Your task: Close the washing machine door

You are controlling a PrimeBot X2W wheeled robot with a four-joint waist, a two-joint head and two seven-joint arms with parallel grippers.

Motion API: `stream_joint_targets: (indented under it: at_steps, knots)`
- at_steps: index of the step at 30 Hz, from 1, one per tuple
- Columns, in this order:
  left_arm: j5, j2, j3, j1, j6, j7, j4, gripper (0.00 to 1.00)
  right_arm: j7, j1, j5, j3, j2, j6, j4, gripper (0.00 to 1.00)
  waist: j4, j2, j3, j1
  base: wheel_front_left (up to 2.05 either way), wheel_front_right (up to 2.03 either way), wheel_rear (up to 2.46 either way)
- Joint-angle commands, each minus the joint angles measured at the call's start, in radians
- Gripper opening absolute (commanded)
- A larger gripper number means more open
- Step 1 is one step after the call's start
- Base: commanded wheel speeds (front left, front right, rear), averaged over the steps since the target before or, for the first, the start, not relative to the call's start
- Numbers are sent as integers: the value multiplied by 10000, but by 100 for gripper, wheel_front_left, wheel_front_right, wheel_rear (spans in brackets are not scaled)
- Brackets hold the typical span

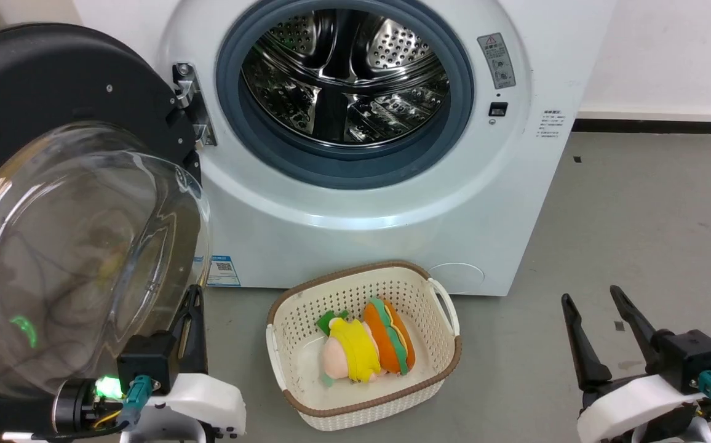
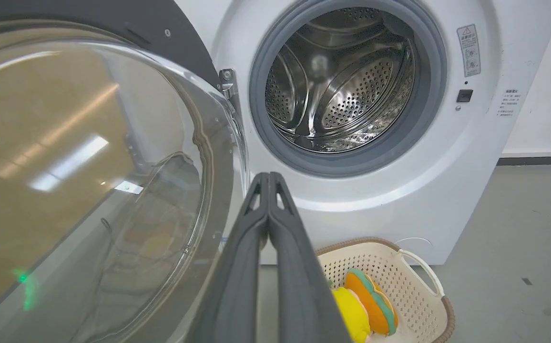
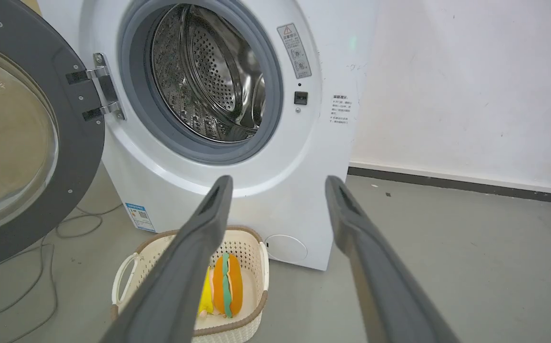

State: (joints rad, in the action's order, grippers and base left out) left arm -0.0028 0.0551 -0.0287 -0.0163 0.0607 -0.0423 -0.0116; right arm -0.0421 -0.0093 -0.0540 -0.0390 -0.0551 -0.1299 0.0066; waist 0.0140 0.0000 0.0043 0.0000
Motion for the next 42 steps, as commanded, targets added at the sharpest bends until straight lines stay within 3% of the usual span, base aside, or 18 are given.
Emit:
stream_joint_targets:
  at_steps: [1,17,29,42]
  knots:
    - [25,88,-42,-160,98,-111,-144,0,-114,53,-137,-76,10,-2,19,100,48,0,-1,0,0,0,0]
    - [-374,422,389,-823,123,-445,-1313,0,-449,158,-521,-335,16,-3,163,100,645,0,36,0,0,0,0]
    - [-1056,703,1357,-1880,-493,-696,-1659,0,-699,167,-748,-537,21,-3,402,100,1384,0,207,0,0,0,0]
    - [-2503,1030,2638,-3270,-1142,-947,-1401,0,-950,61,-985,-811,26,-4,701,100,2248,0,525,0,0,0,0]
